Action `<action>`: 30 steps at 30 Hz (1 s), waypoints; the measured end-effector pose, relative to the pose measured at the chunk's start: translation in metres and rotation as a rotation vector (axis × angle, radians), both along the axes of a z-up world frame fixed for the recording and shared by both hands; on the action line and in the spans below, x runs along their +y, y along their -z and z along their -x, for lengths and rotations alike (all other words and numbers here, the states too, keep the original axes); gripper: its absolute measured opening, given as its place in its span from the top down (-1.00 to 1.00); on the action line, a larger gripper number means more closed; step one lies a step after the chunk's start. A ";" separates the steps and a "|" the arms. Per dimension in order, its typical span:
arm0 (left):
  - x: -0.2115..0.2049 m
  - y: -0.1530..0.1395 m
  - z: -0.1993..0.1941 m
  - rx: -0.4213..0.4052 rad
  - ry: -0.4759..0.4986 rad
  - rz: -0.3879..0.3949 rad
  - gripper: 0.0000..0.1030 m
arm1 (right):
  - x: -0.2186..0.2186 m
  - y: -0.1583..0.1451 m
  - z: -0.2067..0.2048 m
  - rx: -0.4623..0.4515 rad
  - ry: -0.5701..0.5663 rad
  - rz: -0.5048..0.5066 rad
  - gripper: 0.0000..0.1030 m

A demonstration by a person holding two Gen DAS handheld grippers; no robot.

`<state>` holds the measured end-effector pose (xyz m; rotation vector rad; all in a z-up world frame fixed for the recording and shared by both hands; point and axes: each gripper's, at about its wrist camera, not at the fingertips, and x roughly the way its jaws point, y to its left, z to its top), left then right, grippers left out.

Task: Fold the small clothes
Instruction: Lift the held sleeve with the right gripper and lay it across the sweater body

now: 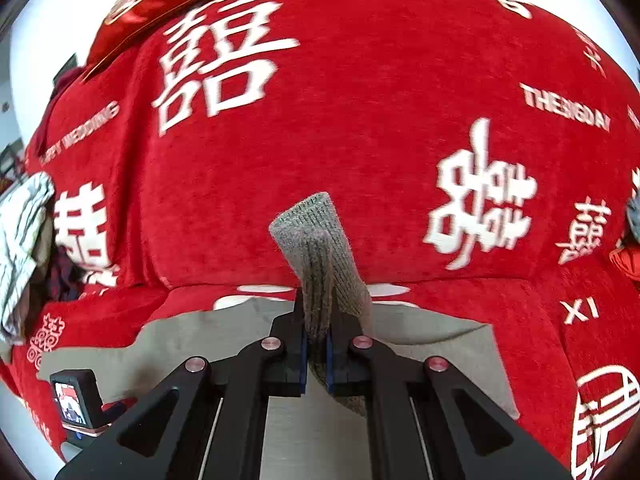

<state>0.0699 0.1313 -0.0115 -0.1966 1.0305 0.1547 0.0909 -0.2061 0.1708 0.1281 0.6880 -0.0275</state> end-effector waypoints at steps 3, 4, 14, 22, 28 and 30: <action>0.007 0.001 0.005 -0.007 -0.014 0.004 -0.99 | 0.031 0.001 -0.005 0.006 -0.045 0.015 0.87; 0.009 0.001 0.006 -0.009 -0.017 0.004 -0.99 | 0.040 0.002 -0.006 0.008 -0.057 0.018 0.87; 0.027 0.000 0.021 -0.029 -0.037 0.019 -0.99 | 0.125 0.034 -0.019 0.065 -0.164 0.045 0.87; 0.044 0.002 0.032 -0.053 -0.061 0.053 -0.99 | 0.170 0.084 -0.033 0.159 -0.226 0.044 0.88; 0.045 0.002 0.035 -0.068 -0.060 0.059 -0.99 | 0.196 0.126 -0.041 0.265 -0.288 0.035 0.87; 0.045 0.002 0.035 -0.071 -0.060 0.063 -0.99 | 0.202 0.137 -0.042 0.294 -0.310 0.027 0.86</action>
